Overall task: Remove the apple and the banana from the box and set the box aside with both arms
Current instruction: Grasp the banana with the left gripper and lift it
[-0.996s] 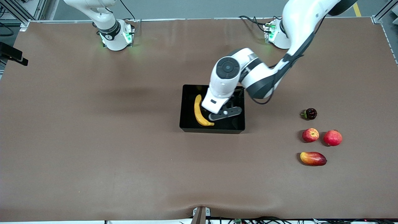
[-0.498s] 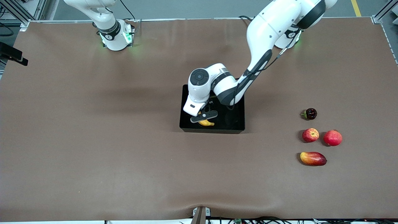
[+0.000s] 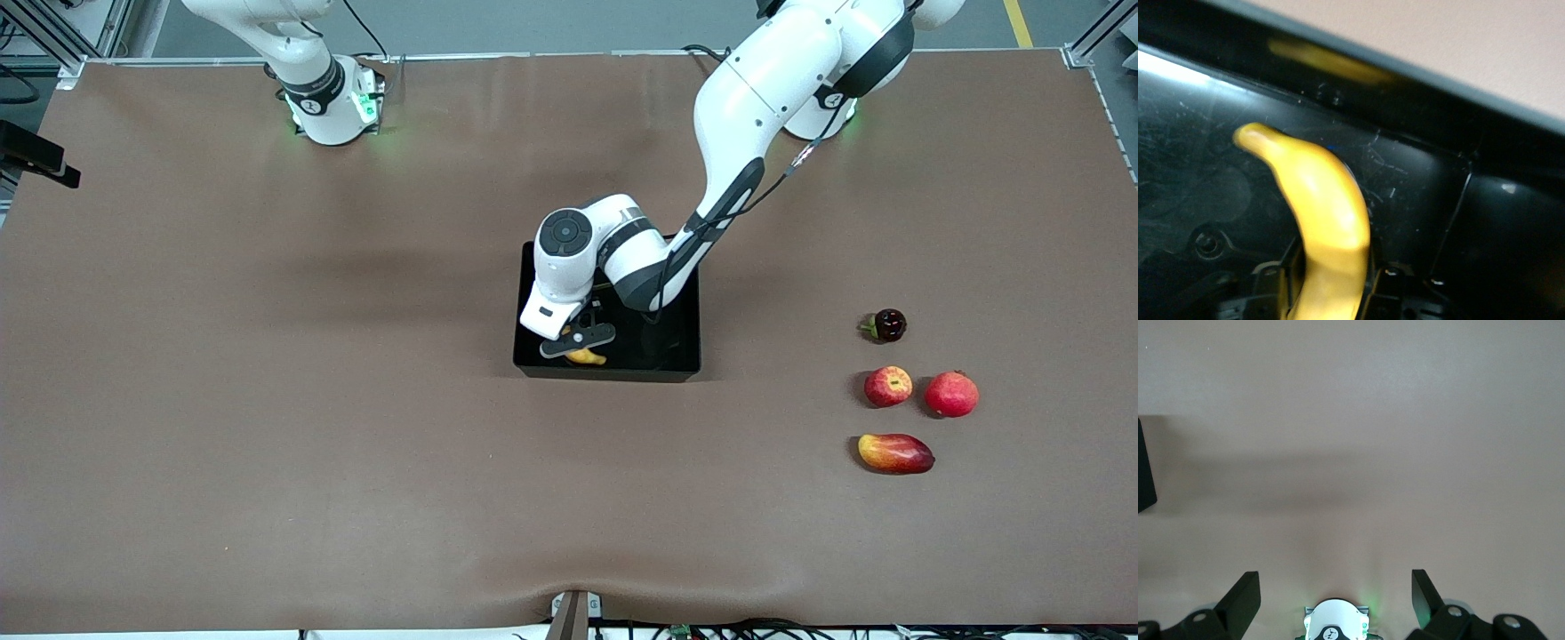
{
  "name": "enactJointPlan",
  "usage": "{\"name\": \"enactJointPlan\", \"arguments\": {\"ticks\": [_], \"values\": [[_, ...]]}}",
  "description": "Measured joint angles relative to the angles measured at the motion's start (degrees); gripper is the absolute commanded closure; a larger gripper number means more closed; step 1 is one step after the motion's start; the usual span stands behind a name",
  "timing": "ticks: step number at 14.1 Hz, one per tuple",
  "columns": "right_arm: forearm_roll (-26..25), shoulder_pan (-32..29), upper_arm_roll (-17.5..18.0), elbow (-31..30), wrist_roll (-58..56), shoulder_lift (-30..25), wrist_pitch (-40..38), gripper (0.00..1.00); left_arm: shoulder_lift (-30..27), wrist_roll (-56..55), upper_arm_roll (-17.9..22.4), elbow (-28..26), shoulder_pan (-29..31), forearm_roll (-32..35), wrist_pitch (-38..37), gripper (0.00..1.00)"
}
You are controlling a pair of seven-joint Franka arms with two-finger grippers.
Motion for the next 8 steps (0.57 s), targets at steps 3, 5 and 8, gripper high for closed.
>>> {"name": "enactJointPlan", "arguments": {"ticks": [3,5,8], "values": [[0.03,0.0,0.07,-0.25,-0.18,1.02,0.07,0.0,-0.81,0.01,0.0,1.29,0.26,0.0,0.01,1.0],[0.18,0.02,0.33,-0.36,-0.32,2.78,0.36,0.0,-2.69,0.0,-0.04,1.69,0.69,0.0,-1.13,1.0],[2.24,0.43,0.81,-0.54,-0.35,7.08,0.4,0.0,-7.17,0.0,-0.29,1.85,1.12,0.0,-6.89,1.0]]}}
